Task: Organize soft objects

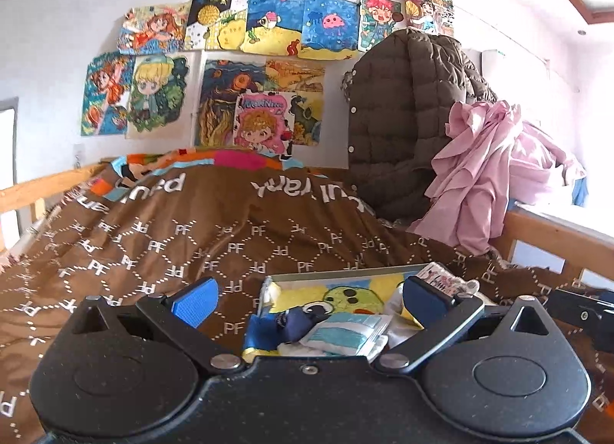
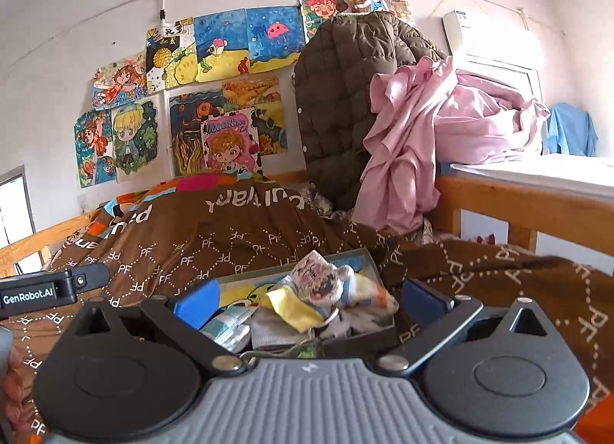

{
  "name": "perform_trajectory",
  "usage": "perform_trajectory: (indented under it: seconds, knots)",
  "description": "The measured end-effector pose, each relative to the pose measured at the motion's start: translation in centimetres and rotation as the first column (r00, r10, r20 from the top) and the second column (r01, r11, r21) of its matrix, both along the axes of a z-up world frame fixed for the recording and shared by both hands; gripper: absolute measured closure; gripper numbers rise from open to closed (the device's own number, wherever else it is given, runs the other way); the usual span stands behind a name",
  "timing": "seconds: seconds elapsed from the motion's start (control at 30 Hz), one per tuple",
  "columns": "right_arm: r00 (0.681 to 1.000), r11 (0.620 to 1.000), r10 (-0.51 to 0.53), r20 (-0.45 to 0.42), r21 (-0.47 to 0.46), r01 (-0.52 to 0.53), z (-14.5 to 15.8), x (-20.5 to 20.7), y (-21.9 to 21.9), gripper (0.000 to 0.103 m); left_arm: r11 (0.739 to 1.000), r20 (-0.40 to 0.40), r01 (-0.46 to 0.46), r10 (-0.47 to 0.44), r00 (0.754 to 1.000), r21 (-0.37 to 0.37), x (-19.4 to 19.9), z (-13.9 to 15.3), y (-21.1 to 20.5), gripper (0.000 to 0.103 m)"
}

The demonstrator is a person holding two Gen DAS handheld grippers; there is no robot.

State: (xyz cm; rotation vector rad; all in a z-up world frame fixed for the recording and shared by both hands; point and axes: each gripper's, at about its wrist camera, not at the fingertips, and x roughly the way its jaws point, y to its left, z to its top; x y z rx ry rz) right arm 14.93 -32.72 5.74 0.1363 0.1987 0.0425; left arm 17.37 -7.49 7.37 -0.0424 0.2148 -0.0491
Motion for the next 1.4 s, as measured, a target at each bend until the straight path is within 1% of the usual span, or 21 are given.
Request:
perform_trajectory:
  seconds: [0.13, 0.17, 0.3, 0.33, 0.43, 0.53, 0.67, 0.83, 1.0, 1.13, 1.3, 1.37, 1.4]
  knots:
    - [1.000, 1.000, -0.002, 0.008, -0.003, 0.002, -0.4, -1.3, 0.5, 0.000, 1.000, 0.011, -0.010, 0.010, 1.000, 0.003, -1.3, -0.2, -0.1, 0.001]
    - [1.000, 1.000, -0.001, 0.013, -0.005, 0.001, -0.5, -1.7, 0.7, 0.000, 1.000, 0.012, -0.015, 0.015, 1.000, -0.008, -1.6, -0.3, 0.0, 0.001]
    - [0.999, 1.000, -0.010, 0.031, -0.008, 0.010, -0.6, -3.1, 1.2, 0.000, 0.996, 0.025, -0.024, 0.026, 0.999, -0.092, -3.1, -0.1, 0.5, 0.001]
    - [0.999, 1.000, -0.015, 0.030, -0.008, 0.016, -0.7, -3.5, 1.4, 0.000, 0.995, 0.025, -0.021, 0.023, 0.999, -0.101, -3.4, -0.1, 0.6, 0.001]
    - [0.999, 1.000, -0.018, 0.030, -0.011, 0.018, -1.2, -4.8, 2.1, 0.000, 0.997, 0.033, -0.004, 0.006, 0.999, -0.072, -4.0, -0.2, 0.4, 0.001]
    - [1.000, 0.999, -0.002, 0.017, -0.046, 0.003, -1.6, -5.6, 3.1, 0.000, 0.999, 0.044, 0.007, -0.005, 0.999, -0.045, -4.7, -0.5, 0.4, 0.001]
    - [1.000, 0.997, 0.010, 0.015, -0.081, -0.009, -1.9, -6.6, 4.3, 0.000, 0.998, 0.037, 0.019, -0.017, 0.999, -0.052, -5.5, -0.9, 1.0, 0.001]
    - [1.000, 0.995, -0.019, 0.012, -0.101, 0.020, -2.5, -7.6, 5.5, 0.000, 0.997, 0.026, -0.010, 0.012, 1.000, -0.079, -6.2, -1.5, 2.4, 0.001]
    - [1.000, 0.989, -0.015, 0.024, -0.144, 0.018, -2.8, -8.0, 6.6, 0.000, 0.997, 0.040, -0.016, 0.019, 0.999, -0.070, -6.8, -1.8, 3.4, 0.001]
    - [0.999, 0.988, -0.019, 0.032, -0.151, 0.023, -2.9, -8.1, 7.1, 0.000, 0.998, 0.045, -0.022, 0.024, 0.999, -0.056, -7.2, -2.0, 4.0, 0.001]
    - [0.999, 0.991, -0.030, 0.043, -0.131, 0.035, -3.0, -7.7, 7.1, 0.000, 0.999, 0.052, -0.021, 0.024, 0.998, -0.041, -7.7, -2.4, 4.6, 0.001]
    - [0.999, 0.991, -0.029, 0.033, -0.131, 0.033, -3.2, -7.3, 7.1, 0.000, 0.998, 0.043, -0.011, 0.014, 0.999, -0.056, -7.7, -2.8, 5.0, 0.001]
    - [0.999, 0.990, -0.031, 0.026, -0.134, 0.034, -3.4, -7.1, 7.2, 0.000, 0.997, 0.034, 0.000, 0.002, 0.999, -0.077, -7.7, -3.2, 5.3, 0.001]
